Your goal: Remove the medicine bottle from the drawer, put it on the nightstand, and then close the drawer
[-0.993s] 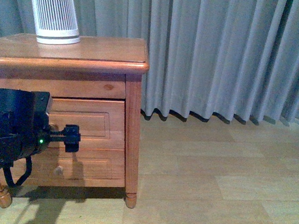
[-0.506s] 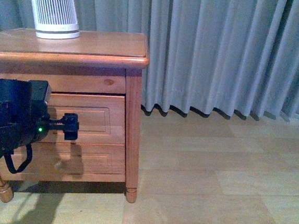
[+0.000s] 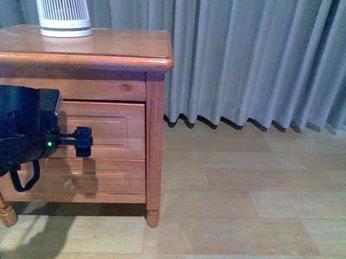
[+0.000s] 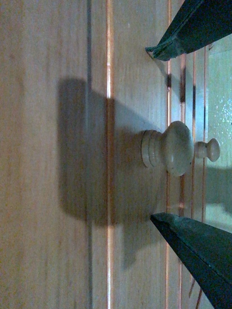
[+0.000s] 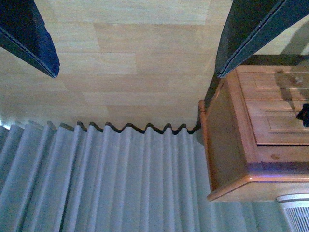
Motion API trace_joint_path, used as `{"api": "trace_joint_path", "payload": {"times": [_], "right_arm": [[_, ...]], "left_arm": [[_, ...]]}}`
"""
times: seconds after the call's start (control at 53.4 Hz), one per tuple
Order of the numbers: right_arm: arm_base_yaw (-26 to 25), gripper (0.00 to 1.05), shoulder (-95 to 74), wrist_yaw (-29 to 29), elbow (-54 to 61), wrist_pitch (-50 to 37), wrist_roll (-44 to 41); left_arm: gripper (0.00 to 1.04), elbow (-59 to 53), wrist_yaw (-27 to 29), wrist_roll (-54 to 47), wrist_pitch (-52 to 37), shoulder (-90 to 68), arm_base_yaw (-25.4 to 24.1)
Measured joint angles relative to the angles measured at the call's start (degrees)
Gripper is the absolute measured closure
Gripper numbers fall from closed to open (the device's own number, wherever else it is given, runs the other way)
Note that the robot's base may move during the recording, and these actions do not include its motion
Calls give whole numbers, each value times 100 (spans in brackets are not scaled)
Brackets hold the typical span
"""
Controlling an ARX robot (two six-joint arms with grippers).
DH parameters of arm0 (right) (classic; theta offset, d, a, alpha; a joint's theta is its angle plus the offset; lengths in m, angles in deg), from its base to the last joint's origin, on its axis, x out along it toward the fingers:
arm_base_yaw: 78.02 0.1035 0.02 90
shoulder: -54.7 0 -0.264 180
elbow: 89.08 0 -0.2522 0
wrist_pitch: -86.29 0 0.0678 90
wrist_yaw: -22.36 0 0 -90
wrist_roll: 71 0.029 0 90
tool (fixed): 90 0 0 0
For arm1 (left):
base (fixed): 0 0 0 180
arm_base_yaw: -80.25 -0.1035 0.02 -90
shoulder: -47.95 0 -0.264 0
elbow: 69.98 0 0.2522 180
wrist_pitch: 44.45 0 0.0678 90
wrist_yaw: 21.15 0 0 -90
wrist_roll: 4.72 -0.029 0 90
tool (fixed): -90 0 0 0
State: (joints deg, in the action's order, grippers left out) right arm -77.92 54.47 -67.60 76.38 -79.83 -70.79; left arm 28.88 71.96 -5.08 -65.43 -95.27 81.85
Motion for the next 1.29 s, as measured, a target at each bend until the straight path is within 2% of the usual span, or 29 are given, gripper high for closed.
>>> {"api": "trace_joint_path", "payload": {"times": [0.094,0.544,0.768,1.012,1.293], "right_arm": [[0,7,0,0,0,0,0],[0,7,0,0,2,-2,0],[0,7,0,0,0,0,0],[0,7,0,0,0,-2,0],[0,7,0,0,0,0,0]], "left_arm": [[10,15,24,-2,2,-31,2],[77,-81,48,-17,-225,-31,-28],[80,-269,26,-26,-367,63,-35],[80,-1320,-20,-22,-986,496,-48],[80,-4457,-66,105,-3106,1412,-39]]}}
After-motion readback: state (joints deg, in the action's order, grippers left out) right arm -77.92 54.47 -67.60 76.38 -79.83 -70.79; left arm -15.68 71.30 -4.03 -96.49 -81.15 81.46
